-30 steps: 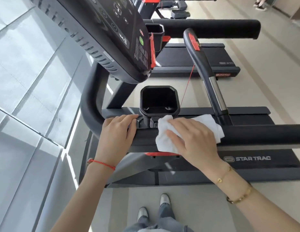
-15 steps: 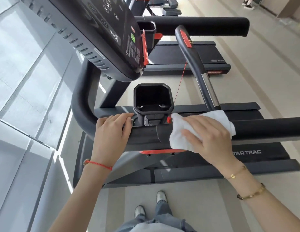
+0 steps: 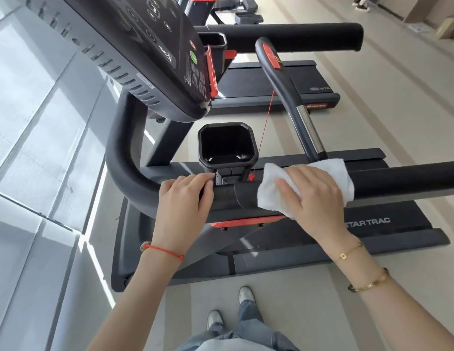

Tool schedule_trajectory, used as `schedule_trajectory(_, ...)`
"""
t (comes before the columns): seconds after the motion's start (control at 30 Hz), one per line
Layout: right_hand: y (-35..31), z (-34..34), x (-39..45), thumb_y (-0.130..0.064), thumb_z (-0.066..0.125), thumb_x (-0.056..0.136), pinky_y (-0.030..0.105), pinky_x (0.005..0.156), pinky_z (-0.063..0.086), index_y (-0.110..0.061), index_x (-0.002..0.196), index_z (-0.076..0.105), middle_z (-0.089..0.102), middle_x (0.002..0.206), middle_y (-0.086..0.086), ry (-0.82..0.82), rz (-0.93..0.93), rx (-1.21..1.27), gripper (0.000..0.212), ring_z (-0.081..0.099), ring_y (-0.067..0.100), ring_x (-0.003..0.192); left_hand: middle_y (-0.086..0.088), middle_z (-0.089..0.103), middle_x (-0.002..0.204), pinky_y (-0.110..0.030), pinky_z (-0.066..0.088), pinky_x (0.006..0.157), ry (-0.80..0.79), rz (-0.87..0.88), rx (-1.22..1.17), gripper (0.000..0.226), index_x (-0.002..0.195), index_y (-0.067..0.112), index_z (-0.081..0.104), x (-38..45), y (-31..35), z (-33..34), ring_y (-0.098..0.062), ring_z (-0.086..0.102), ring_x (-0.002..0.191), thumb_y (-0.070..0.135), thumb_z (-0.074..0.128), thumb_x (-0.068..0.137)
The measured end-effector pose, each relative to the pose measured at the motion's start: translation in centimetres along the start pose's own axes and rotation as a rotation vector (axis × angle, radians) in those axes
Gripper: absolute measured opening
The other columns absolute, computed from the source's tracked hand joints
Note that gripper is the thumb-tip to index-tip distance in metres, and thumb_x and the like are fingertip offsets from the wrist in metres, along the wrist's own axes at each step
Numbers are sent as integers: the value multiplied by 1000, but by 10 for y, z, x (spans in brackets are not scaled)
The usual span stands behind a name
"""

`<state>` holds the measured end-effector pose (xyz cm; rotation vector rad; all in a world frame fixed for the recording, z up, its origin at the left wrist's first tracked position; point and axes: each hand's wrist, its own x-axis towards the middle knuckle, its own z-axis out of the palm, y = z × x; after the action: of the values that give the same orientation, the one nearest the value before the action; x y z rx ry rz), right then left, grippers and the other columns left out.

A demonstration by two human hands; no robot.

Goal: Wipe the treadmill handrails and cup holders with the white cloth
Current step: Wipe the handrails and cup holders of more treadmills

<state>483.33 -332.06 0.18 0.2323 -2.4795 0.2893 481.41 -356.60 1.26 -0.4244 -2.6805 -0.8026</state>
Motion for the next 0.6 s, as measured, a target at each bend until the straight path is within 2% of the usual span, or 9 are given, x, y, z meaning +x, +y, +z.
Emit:
schedule_trajectory(0.07,-14,6,-5,-34,47,101,30,85,46,-12,102,67,68,97,0,1,-2,-15,30,62,21,90,6,73,96,-36,42,91,-2,8,1,22,110,19,71,-1,0,-1,-16,65,86,18,53,98)
schedule_trajectory(0.17,-33,16,-14,-36,47,102,33,103,43,-12,120,65,65,120,1,-24,-94,24,35,59,20,112,5,74,96,-38,44,89,-8,18,19,22,110,19,71,-1,-2,-1,-17,66,85,17,53,98)
schedule_trajectory(0.23,-27,14,-13,-36,49,102,34,105,42,-13,125,63,63,125,0,-52,-177,42,36,57,19,116,5,73,94,-37,43,90,-7,20,17,21,110,19,71,-2,-1,1,-17,65,83,17,54,98)
schedule_trajectory(0.3,-12,8,-12,-37,51,101,33,103,43,-13,124,63,64,122,0,-70,-194,35,35,58,19,114,6,72,93,-34,40,91,-9,24,4,20,109,19,71,-3,2,4,-16,64,84,19,55,97)
schedule_trajectory(0.47,9,-3,-7,-34,46,100,32,85,44,-11,95,65,67,90,1,38,83,-34,30,61,24,86,9,67,103,-33,38,97,-21,29,-73,17,106,20,69,-4,17,11,-12,60,94,24,55,96)
schedule_trajectory(0.6,-12,11,-10,-37,49,100,31,93,44,-14,108,67,68,104,0,21,-50,-2,31,61,19,99,6,64,111,-34,39,95,-55,84,-79,20,111,17,68,-1,39,22,-17,56,104,23,56,96)
